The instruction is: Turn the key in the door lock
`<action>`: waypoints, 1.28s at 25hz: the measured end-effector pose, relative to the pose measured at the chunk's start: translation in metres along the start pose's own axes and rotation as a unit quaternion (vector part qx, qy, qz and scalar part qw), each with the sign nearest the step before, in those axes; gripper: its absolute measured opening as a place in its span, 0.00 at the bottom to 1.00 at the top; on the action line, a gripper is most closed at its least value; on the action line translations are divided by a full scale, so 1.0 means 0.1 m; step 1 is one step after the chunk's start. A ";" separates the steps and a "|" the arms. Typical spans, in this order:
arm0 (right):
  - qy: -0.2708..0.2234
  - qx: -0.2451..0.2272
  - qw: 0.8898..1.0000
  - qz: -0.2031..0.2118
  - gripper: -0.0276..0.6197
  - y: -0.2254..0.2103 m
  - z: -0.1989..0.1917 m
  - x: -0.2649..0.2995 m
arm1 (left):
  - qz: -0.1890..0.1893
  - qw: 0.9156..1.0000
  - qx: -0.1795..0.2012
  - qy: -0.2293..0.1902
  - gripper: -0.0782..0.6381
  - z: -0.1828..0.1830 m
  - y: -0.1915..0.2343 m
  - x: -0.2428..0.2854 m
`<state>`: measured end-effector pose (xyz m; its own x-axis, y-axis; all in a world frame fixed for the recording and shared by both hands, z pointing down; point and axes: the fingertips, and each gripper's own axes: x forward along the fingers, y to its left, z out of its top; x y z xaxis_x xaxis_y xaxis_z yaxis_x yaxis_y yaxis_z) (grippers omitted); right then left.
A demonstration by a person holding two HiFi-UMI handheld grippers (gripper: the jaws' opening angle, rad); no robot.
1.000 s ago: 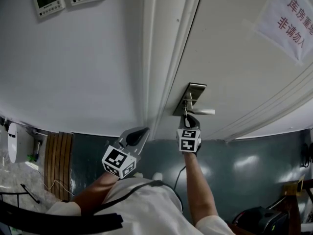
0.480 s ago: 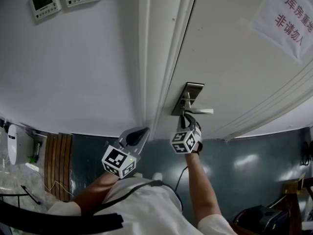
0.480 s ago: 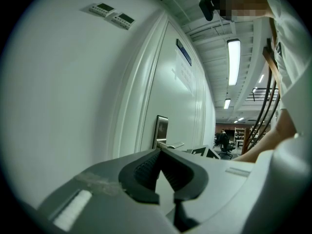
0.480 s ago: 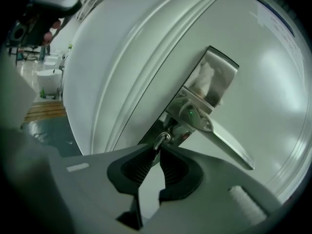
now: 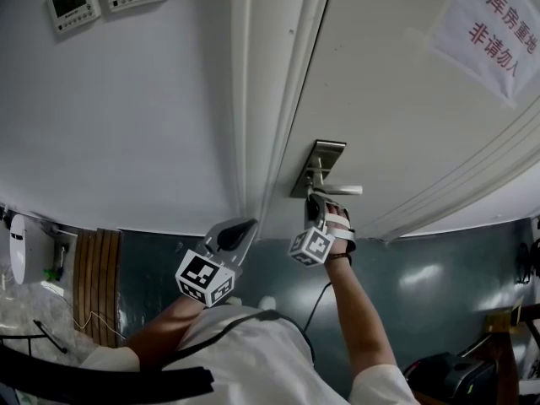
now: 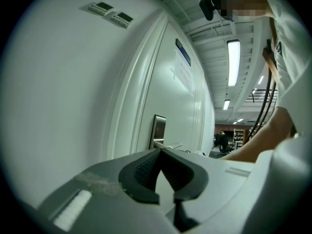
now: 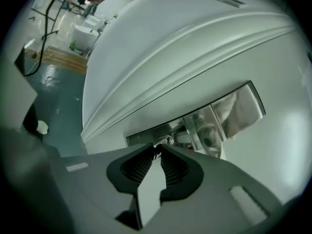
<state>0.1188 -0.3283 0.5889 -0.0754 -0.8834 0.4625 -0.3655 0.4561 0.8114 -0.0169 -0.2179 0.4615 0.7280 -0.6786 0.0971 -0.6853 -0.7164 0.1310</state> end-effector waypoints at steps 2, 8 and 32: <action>0.003 -0.037 0.999 0.005 0.14 0.01 -0.01 0.00 | -0.001 1.000 -0.002 -0.001 0.12 -0.01 -0.03 0.02; 0.002 -0.133 0.991 0.011 0.14 0.03 -0.01 -0.02 | -0.006 1.000 -0.006 -0.005 0.12 -0.02 -0.10 0.06; -0.032 0.073 0.997 0.024 0.28 0.03 0.04 -0.15 | -0.019 1.000 0.006 -0.001 0.12 0.03 -0.22 0.14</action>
<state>0.1152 -0.3141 0.5836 -0.1525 -0.8682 0.4722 -0.4913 0.4811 0.7260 0.0086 -0.2118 0.4573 0.7539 -0.6507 0.0901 -0.6568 -0.7439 0.1233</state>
